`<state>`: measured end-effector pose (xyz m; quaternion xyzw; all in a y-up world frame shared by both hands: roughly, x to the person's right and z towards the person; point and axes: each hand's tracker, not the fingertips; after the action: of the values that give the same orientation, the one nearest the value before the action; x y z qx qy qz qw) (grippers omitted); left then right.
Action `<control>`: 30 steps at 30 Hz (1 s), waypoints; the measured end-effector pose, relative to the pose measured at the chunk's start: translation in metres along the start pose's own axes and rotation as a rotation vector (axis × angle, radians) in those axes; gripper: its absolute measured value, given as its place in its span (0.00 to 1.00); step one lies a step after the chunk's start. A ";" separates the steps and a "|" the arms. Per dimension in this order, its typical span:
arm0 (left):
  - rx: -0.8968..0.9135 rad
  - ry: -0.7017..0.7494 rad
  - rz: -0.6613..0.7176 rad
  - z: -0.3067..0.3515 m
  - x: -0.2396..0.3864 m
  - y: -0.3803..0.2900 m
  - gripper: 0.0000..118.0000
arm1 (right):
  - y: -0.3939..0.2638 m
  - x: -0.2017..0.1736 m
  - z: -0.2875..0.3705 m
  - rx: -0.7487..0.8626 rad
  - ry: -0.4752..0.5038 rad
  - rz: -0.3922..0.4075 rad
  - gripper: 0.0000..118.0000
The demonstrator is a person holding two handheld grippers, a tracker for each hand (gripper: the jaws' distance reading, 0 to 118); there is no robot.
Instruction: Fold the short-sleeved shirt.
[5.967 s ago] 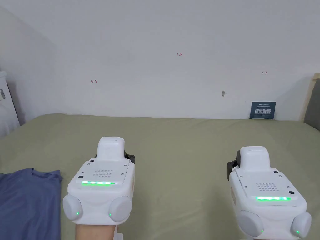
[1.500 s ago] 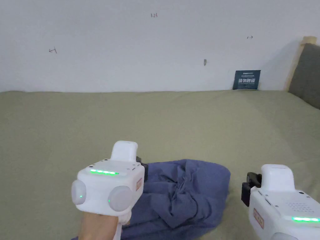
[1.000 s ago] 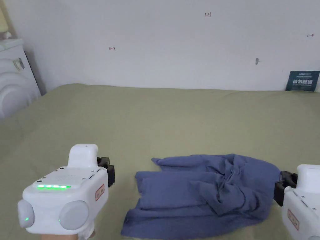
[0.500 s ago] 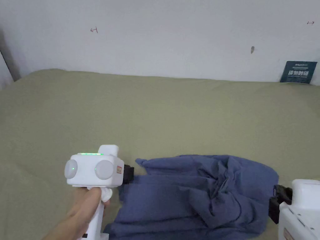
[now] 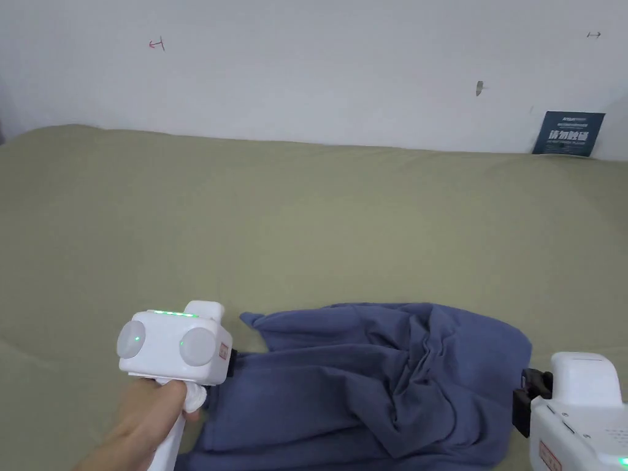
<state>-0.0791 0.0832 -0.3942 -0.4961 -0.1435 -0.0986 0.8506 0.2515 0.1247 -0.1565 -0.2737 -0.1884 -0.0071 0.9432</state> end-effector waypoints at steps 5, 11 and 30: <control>0.004 -0.014 0.028 0.003 -0.005 -0.001 0.02 | 0.022 0.037 -0.036 -0.065 -0.032 -0.077 0.00; 0.030 -0.031 0.028 -0.014 -0.013 -0.006 0.02 | 0.045 0.072 -0.107 -0.243 0.068 -0.183 0.00; 0.038 -0.124 0.136 -0.018 -0.036 -0.001 0.03 | 0.051 0.061 -0.157 -0.336 0.039 -0.144 0.04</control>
<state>-0.1109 0.0680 -0.4138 -0.4935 -0.1638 -0.0067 0.8542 0.3691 0.0917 -0.2834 -0.4132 -0.1852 -0.1112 0.8847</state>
